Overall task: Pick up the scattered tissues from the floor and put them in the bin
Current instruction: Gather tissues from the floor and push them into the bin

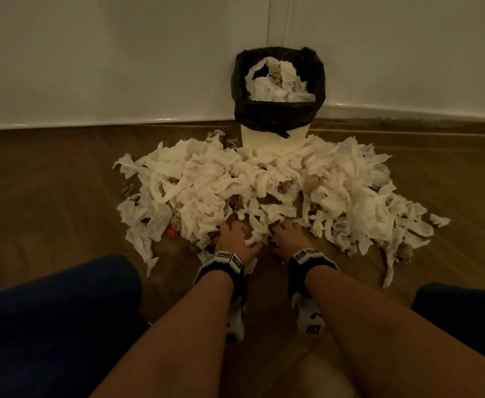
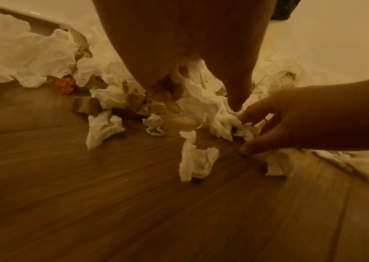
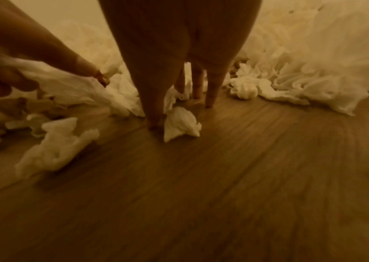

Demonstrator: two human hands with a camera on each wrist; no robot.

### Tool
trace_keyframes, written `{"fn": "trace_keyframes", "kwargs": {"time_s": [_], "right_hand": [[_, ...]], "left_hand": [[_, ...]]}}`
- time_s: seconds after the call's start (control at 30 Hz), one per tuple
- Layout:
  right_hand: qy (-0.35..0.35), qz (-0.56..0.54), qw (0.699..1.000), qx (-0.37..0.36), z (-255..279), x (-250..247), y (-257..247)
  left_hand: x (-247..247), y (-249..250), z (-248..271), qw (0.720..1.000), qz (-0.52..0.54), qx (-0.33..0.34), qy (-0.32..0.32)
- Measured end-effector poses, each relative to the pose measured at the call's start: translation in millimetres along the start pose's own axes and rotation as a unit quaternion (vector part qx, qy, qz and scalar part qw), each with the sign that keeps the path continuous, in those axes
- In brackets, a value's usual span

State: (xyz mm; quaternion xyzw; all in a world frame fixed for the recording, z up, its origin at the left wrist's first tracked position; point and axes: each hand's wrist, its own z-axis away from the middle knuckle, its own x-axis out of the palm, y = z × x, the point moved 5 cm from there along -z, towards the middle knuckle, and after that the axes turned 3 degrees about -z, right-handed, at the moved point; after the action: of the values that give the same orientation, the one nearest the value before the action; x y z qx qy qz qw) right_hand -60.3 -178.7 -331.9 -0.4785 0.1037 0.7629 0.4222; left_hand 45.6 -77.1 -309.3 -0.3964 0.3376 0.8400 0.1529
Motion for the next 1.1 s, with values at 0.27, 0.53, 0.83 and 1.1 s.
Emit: {"fn": "trace_keyframes", "kwargs": {"time_s": [0.27,0.53,0.83,1.1], "right_hand": [[0.045,0.007,0.999,-0.021,18,7,4],[0.129,-0.206,0.967,0.083,20,-10,25],[0.118,-0.045,0.992,0.012,47,26,27],[0.011,-0.024,1.0,0.013,55,50,23]], "left_hand": [[23,-15,13,0.971,-0.204,0.034,-0.122],[29,-9,17,0.972,-0.2,0.032,-0.115],[35,-4,6,0.972,-0.182,0.022,-0.149],[37,-1,9,0.983,-0.16,-0.003,-0.092]]}}
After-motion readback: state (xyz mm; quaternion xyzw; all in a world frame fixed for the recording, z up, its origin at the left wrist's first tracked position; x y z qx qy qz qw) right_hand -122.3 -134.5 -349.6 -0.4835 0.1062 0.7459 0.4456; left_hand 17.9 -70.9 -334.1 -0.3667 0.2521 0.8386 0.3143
